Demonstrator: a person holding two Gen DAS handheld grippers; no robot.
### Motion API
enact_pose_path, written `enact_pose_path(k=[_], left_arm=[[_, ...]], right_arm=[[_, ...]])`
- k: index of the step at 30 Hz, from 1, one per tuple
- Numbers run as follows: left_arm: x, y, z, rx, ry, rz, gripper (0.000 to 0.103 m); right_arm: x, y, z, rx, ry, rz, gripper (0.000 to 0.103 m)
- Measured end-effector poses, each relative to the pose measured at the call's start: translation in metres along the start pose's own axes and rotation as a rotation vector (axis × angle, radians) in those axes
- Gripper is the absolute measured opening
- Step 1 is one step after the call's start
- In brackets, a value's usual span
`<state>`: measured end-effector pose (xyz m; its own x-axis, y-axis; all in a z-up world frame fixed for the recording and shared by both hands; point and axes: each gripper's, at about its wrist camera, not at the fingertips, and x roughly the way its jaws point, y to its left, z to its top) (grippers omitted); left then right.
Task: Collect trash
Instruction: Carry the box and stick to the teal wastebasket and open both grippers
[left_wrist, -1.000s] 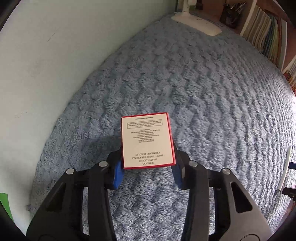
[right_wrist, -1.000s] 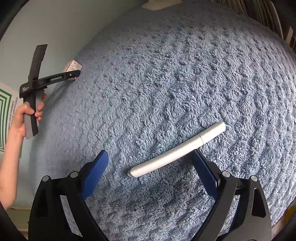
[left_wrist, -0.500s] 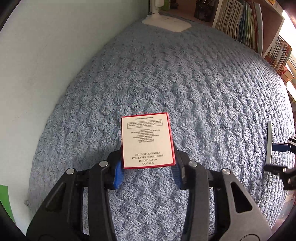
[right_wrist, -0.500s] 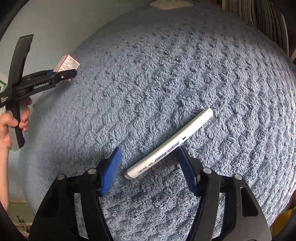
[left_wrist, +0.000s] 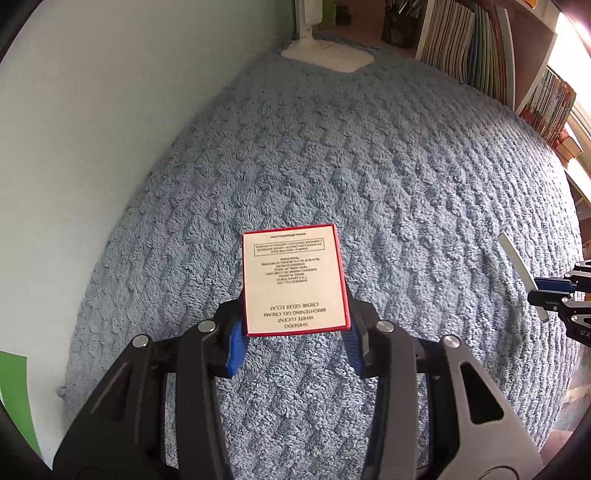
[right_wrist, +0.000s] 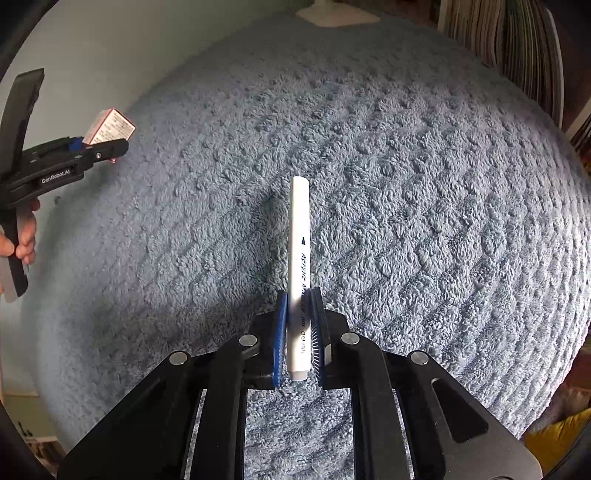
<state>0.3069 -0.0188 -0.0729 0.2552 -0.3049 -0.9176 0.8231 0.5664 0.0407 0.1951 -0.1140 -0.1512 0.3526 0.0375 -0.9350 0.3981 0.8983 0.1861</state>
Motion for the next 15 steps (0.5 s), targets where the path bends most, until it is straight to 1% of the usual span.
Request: enact_pose_path(k=[7, 12, 14, 15], left_arm=[[-0.022, -0.019, 0.002, 0.023, -0.018, 0.029, 0.039], [-0.04, -0.032, -0.001, 0.034, -0.03, 0.049, 0.039], [-0.048, -0.04, -0.002, 0.04, -0.034, 0.059, 0.039], [-0.05, -0.043, -0.003, 0.04, -0.034, 0.059, 0.039]], right_arm=[[-0.031, 0.005, 0.003, -0.018, -0.053, 0.016, 0.013], [-0.05, -0.006, 0.0, -0.03, -0.081, 0.03, 0.013], [-0.06, -0.018, -0.009, -0.031, -0.093, 0.037, 0.013], [-0.068, -0.023, -0.021, -0.031, -0.099, 0.041, 0.013]])
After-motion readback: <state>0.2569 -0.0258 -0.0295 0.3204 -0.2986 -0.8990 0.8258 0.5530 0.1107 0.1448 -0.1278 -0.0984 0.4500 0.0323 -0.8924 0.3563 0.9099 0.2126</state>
